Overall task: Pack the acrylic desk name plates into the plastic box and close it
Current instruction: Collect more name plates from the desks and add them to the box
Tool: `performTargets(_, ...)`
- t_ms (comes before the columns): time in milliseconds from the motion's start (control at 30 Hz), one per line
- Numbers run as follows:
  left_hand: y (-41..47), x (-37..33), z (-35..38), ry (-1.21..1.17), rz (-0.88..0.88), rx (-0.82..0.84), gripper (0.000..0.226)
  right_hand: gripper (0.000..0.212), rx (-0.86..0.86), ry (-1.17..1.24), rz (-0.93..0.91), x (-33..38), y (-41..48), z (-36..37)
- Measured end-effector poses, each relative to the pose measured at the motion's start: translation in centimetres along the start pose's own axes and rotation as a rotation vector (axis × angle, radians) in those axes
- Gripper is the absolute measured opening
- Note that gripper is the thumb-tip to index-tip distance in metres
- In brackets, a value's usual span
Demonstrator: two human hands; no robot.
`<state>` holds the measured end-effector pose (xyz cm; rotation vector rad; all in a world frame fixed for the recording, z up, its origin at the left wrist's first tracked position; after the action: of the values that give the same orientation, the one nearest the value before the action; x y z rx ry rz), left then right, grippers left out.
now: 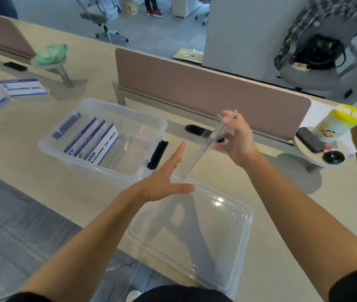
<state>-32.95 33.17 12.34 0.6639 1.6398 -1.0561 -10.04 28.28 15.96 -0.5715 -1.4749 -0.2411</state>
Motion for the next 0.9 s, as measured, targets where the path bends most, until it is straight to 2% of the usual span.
performTargets(100,-2.9,0.6,-2.7,-0.042,0.082,-0.019,0.113,0.051,0.029,-0.075,-0.030,1.8,-1.8,4.3)
performTargets(300,-7.5,2.0,-7.0,-0.083,0.163,0.029,0.118,0.038,0.030,-0.274,-0.041,4.0,-3.9,12.2)
performTargets(400,-8.7,2.3,-8.4,-0.189,0.175,0.048,0.121,0.045,0.001,-0.319,-0.013,4.7,-4.4,15.2)
performTargets(600,-8.7,2.4,-11.5,-0.291,0.178,0.068,0.108,0.033,0.011,-0.366,0.013,5.5,-2.7,18.4)
performTargets(700,-7.8,1.8,-13.3,-0.356,0.166,0.027,0.103,0.050,0.108,-0.497,-0.042,6.1,-0.8,19.4)
performTargets(767,-6.9,1.6,-14.5,-0.457,0.171,0.016,0.099,0.069,0.175,-0.597,-0.097,6.3,0.7,19.8)
performTargets(833,-6.1,1.4,-15.8,-0.538,0.163,-0.007,0.098,0.090,0.174,-0.708,-0.155,6.4,2.0,20.2)
performTargets(900,-5.4,1.0,-16.7,-0.503,0.140,-0.055,0.103,0.099,0.148,-0.848,-0.201,6.5,3.0,20.7)
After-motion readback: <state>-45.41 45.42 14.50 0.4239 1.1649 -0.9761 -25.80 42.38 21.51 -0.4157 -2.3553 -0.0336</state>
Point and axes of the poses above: each hand's wrist, its own y-axis towards the middle knuckle, its own z-axis out of the palm, x = y × z, the point moved 1 cm from there along y, towards the middle knuckle, and after that the axes turned 13 degrees about -y, right-handed, at the moved point
